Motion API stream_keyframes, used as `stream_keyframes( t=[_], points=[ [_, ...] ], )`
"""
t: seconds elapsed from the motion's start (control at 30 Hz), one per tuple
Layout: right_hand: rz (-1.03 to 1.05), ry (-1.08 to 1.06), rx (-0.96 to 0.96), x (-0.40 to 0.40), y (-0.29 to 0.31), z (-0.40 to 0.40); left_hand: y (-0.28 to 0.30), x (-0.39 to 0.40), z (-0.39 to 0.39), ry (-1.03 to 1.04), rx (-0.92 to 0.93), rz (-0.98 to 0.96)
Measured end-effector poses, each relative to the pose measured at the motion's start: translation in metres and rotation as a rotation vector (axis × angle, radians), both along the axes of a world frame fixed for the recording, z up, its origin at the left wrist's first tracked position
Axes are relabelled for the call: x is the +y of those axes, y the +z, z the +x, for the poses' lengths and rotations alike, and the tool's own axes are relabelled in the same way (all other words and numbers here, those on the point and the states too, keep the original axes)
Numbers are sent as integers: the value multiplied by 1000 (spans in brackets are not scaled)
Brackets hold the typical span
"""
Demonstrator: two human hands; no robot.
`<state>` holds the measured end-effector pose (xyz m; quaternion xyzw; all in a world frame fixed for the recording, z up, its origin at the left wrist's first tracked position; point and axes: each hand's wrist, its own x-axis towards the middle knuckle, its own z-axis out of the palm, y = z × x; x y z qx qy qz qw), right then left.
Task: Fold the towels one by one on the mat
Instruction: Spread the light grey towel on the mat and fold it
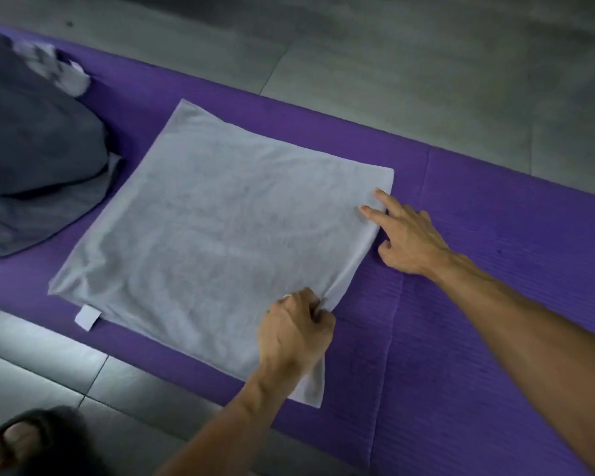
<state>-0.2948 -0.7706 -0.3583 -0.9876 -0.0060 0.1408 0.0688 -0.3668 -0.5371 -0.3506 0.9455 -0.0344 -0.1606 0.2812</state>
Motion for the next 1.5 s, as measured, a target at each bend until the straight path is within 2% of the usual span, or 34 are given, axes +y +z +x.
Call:
stream_keyframes(
  t=[0.17,0.3,0.43,0.7,0.87,0.97,1.1,1.17,1.23,1.3,1.37,1.43,1.5],
  points=[
    [36,-43,-222,15,3,26,9,30,22,147,208,-178],
    [64,-42,-286,41,15,61,11,69,48,83,211,-126],
    [117,0,-334,87,30,103,16,113,75,90,90,-16],
    [141,133,-406,195,52,193,20,205,118,168,-338,119],
    [153,218,-470,267,48,243,20,258,153,299,-343,211],
    [115,251,-434,300,30,267,4,282,170,341,-288,272],
    [4,269,-294,320,-5,276,-19,293,176,260,-174,382],
    [45,261,-282,321,-16,272,-24,293,177,257,-217,392],
    [128,262,-377,321,-19,260,-26,289,181,234,-346,348],
    [228,332,-434,322,-23,239,-29,275,185,118,-437,235],
    [275,484,-372,321,-31,217,-36,256,186,2,-382,166],
    [177,648,-228,308,-40,209,-45,241,182,-34,-253,220],
    [58,672,-136,284,-41,227,-53,237,179,-39,-213,311]
  ],
)
